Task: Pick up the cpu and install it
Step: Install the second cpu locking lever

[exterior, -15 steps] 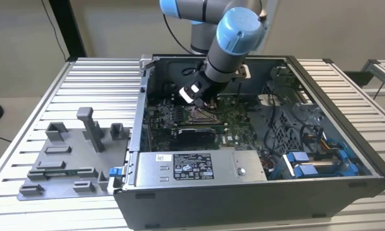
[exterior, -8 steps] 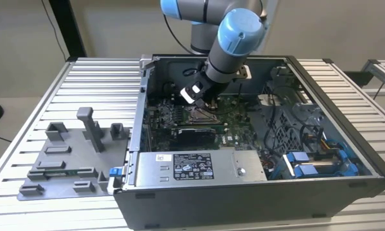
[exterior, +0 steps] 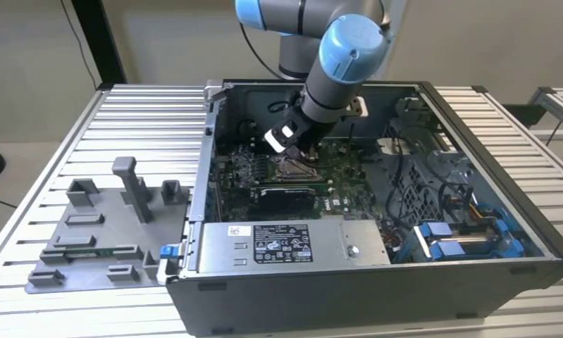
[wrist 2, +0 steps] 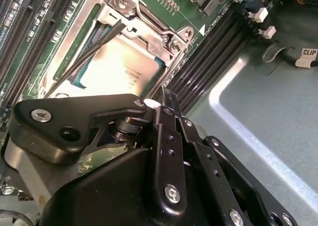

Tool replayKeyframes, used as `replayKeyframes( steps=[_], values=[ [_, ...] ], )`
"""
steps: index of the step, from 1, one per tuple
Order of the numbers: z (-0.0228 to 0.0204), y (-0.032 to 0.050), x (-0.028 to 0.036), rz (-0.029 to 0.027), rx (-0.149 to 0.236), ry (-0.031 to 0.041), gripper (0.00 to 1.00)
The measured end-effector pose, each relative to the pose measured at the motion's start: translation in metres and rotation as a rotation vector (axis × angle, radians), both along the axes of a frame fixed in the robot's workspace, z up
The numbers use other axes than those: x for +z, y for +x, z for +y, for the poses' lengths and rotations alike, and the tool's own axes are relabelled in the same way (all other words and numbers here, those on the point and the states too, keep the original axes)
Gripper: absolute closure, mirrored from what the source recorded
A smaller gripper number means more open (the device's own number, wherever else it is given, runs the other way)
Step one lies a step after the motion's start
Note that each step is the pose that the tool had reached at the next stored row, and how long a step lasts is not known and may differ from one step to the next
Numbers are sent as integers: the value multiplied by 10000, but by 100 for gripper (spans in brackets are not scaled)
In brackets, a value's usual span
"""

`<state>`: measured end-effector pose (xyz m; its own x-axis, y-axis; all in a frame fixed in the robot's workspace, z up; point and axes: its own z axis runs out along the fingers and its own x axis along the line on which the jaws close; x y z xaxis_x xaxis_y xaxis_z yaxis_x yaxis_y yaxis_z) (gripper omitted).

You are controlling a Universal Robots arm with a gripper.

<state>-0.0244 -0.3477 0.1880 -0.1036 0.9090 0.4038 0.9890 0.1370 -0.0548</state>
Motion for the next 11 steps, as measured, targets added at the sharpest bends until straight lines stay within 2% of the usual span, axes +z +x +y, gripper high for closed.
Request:
replayKeyframes(
  steps=[4,8,11],
  values=[
    [4,1,-14,1,0,26,100],
    [11,3,-31,-3,0,131,100],
    [10,5,-35,1,0,130,100]
  ],
)
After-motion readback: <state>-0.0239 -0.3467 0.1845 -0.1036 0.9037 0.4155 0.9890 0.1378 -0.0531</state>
